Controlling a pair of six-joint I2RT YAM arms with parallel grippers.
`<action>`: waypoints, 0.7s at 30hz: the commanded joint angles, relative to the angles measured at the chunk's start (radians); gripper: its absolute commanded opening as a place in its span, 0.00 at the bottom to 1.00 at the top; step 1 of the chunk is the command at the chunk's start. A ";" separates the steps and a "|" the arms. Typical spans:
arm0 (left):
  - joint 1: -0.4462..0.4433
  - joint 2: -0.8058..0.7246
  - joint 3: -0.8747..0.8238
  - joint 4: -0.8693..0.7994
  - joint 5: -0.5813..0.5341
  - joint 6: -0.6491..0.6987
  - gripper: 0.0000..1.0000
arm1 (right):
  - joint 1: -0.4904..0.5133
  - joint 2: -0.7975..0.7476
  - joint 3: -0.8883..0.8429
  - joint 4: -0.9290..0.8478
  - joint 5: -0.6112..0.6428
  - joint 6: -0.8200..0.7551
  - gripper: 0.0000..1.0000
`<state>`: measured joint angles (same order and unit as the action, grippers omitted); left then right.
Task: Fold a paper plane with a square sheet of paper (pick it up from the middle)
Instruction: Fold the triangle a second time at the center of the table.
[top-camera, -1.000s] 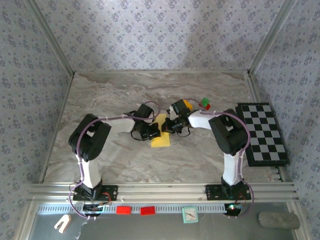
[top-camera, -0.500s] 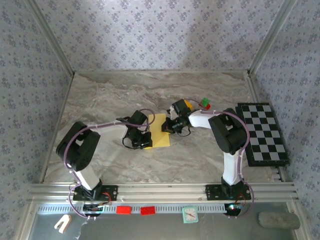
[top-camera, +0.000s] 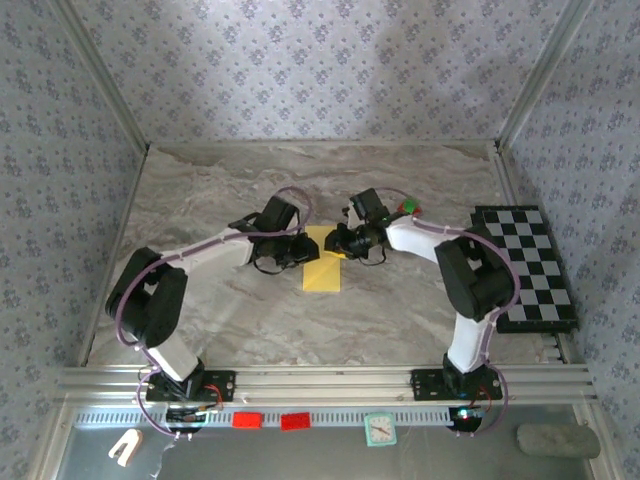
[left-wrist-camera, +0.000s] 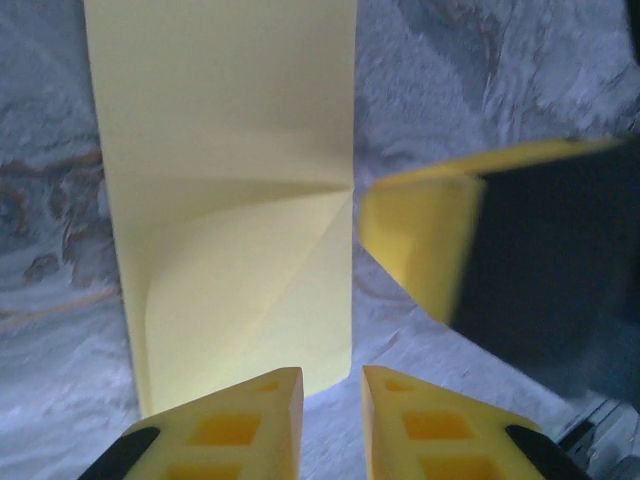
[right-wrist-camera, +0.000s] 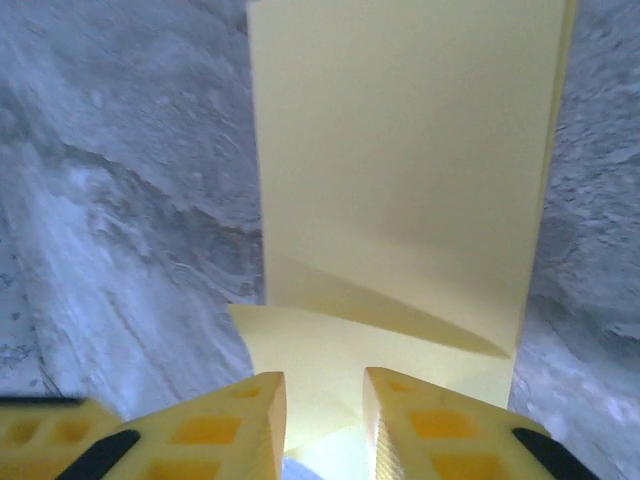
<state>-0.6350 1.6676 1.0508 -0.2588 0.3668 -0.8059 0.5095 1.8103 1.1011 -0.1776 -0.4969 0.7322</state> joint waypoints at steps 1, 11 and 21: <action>0.008 0.072 0.038 0.059 0.005 -0.047 0.22 | -0.025 -0.053 -0.074 0.035 0.031 0.114 0.31; 0.049 0.175 0.040 0.136 -0.014 -0.107 0.19 | -0.036 -0.092 -0.181 0.114 0.044 0.228 0.40; 0.055 0.216 -0.003 0.168 -0.021 -0.162 0.19 | -0.017 -0.051 -0.160 0.097 0.038 0.263 0.43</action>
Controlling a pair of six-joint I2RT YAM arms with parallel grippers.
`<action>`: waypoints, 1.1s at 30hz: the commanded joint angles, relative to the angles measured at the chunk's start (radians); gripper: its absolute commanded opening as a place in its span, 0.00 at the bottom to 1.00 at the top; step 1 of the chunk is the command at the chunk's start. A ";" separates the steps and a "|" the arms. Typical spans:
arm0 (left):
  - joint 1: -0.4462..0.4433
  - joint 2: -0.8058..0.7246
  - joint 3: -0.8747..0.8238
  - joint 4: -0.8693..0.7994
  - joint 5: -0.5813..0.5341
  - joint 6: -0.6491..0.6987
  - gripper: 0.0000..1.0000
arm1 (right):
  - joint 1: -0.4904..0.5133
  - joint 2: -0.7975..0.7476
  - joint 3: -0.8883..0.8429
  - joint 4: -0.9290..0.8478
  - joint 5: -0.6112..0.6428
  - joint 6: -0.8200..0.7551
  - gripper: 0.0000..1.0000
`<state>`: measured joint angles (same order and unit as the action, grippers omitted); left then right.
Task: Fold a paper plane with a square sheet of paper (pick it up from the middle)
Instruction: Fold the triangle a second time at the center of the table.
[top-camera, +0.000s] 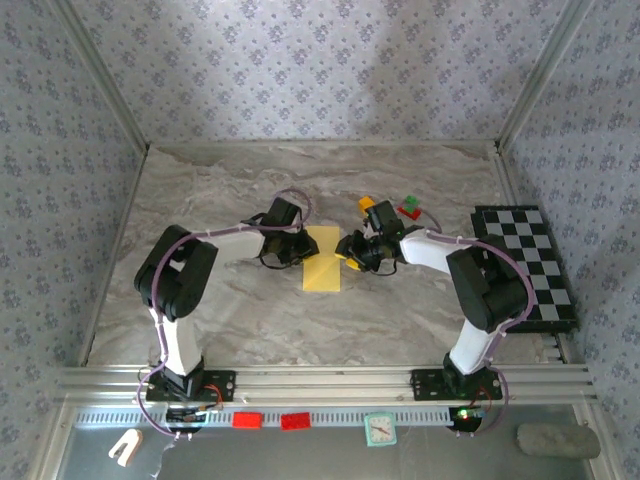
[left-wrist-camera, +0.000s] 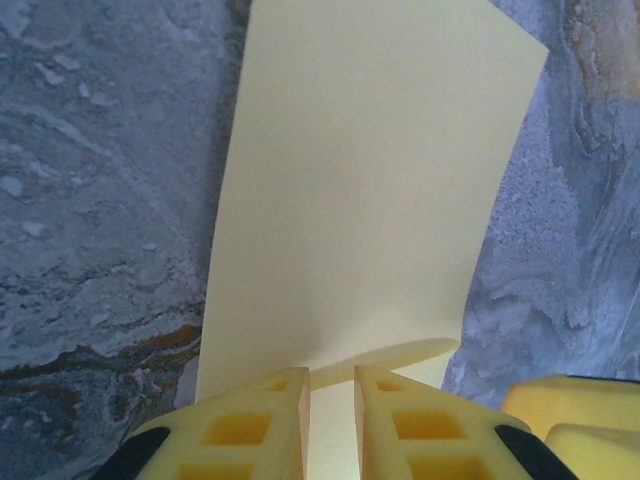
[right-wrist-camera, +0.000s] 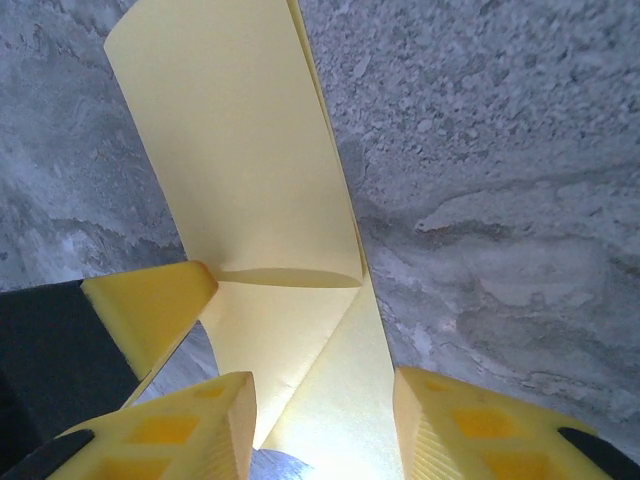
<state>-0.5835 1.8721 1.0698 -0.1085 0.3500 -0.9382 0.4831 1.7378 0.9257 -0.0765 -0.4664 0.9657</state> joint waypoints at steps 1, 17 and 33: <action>0.006 0.010 -0.030 0.017 -0.012 -0.037 0.19 | 0.015 0.026 0.015 0.001 0.004 0.036 0.43; 0.024 0.003 -0.132 0.084 -0.002 -0.182 0.20 | 0.060 0.087 0.062 0.025 -0.009 0.063 0.41; 0.024 -0.002 -0.136 0.076 -0.003 -0.188 0.20 | 0.078 0.117 0.119 -0.065 0.034 0.043 0.38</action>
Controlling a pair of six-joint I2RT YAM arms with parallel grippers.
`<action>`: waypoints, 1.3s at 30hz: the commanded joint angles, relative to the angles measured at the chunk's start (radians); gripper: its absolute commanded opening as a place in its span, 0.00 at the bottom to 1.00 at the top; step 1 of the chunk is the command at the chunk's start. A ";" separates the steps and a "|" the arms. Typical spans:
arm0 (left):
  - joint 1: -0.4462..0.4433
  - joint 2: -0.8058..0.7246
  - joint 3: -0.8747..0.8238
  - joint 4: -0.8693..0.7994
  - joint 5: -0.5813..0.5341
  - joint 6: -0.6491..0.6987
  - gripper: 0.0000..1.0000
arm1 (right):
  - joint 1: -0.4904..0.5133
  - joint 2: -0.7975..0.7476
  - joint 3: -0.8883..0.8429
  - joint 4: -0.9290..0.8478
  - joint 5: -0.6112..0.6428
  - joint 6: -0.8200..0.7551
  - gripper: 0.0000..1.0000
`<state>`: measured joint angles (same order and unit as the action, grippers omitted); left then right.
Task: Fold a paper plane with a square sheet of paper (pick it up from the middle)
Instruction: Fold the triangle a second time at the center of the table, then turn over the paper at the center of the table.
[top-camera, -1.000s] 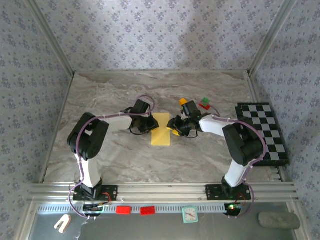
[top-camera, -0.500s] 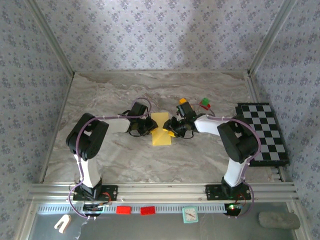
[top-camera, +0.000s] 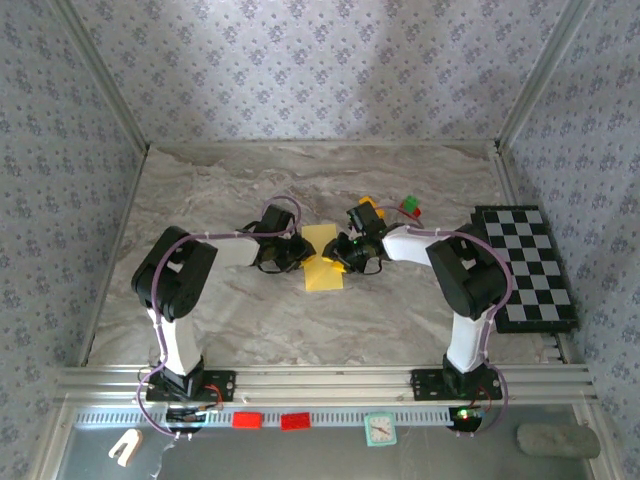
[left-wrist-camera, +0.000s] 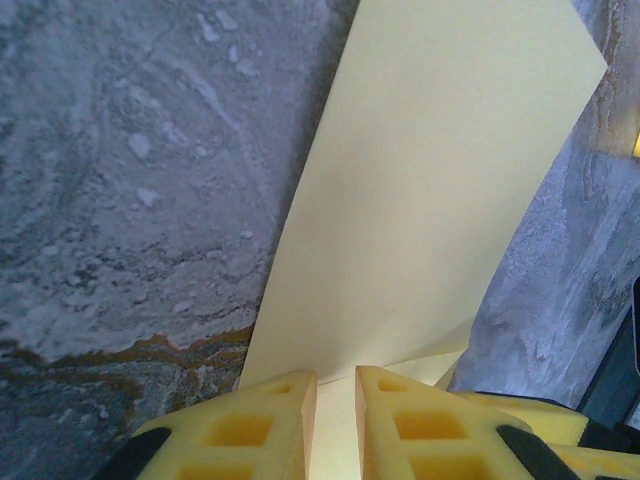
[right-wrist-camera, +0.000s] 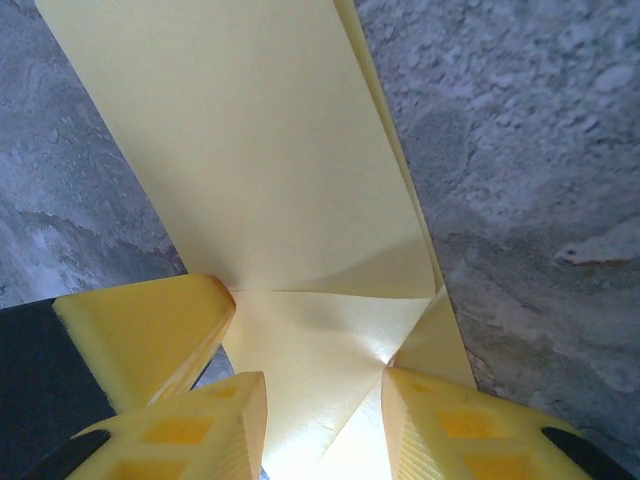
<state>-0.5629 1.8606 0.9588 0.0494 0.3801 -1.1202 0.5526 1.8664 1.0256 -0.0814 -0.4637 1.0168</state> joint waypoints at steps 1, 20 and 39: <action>0.004 0.008 -0.025 -0.085 -0.036 -0.005 0.20 | 0.007 -0.018 0.017 -0.063 0.040 -0.010 0.38; 0.009 0.003 -0.032 -0.076 -0.027 -0.024 0.20 | 0.009 0.001 -0.018 0.067 -0.052 0.020 0.35; 0.029 -0.021 -0.041 -0.044 0.016 -0.038 0.21 | 0.015 -0.012 -0.062 0.163 -0.072 -0.027 0.21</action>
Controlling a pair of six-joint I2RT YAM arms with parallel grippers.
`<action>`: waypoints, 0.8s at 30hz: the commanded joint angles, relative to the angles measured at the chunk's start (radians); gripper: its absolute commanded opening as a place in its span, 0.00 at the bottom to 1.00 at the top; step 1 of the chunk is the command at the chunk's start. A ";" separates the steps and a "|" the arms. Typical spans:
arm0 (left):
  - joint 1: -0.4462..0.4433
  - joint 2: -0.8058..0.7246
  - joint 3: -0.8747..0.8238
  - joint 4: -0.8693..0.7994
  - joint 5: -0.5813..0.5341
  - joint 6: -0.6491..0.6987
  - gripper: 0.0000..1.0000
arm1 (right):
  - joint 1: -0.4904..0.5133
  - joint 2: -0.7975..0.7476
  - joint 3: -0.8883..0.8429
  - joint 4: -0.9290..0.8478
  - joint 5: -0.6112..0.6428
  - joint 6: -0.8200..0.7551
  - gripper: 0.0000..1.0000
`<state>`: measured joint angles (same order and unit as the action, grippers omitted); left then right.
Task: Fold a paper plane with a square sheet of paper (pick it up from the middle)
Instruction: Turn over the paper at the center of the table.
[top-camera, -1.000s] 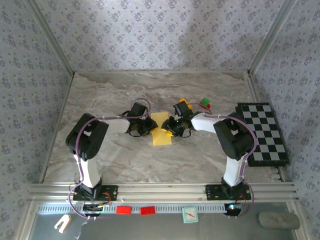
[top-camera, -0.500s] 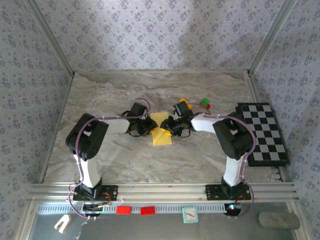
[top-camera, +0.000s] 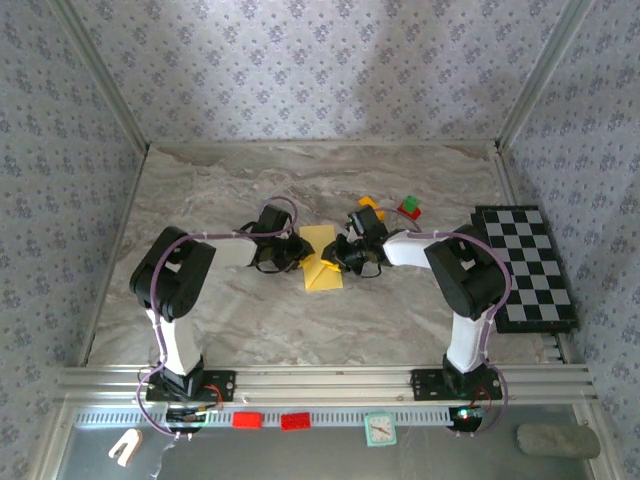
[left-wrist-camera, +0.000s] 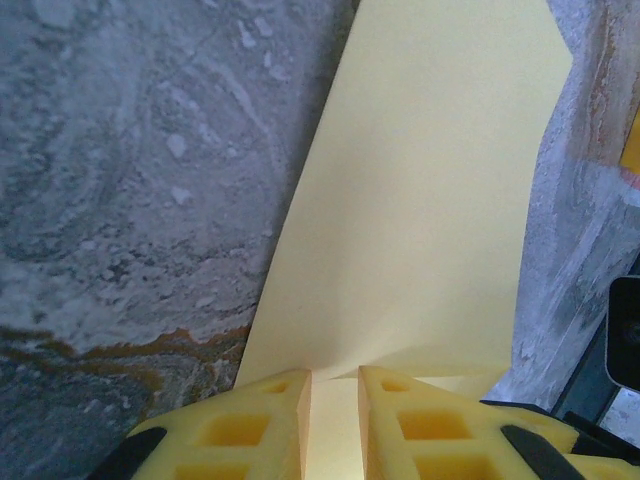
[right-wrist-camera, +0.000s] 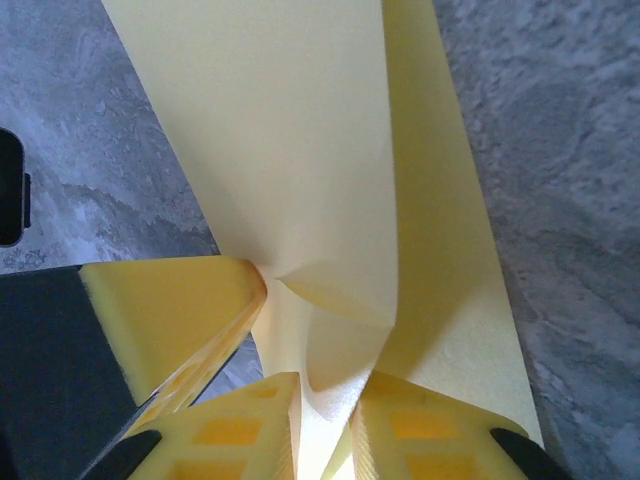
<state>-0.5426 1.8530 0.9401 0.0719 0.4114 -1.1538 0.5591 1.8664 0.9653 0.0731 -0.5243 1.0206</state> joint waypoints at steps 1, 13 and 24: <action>0.009 -0.013 -0.023 -0.064 -0.013 -0.005 0.21 | 0.007 -0.009 0.000 0.008 -0.011 -0.035 0.20; 0.018 -0.054 -0.039 -0.012 0.002 -0.007 0.25 | 0.015 -0.003 -0.001 0.034 0.018 -0.062 0.09; 0.088 -0.300 -0.174 0.111 0.012 0.000 0.57 | -0.028 -0.188 -0.005 0.071 -0.001 -0.184 0.03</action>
<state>-0.4679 1.6016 0.7948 0.1204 0.3988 -1.1511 0.5537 1.7573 0.9607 0.1127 -0.5072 0.8955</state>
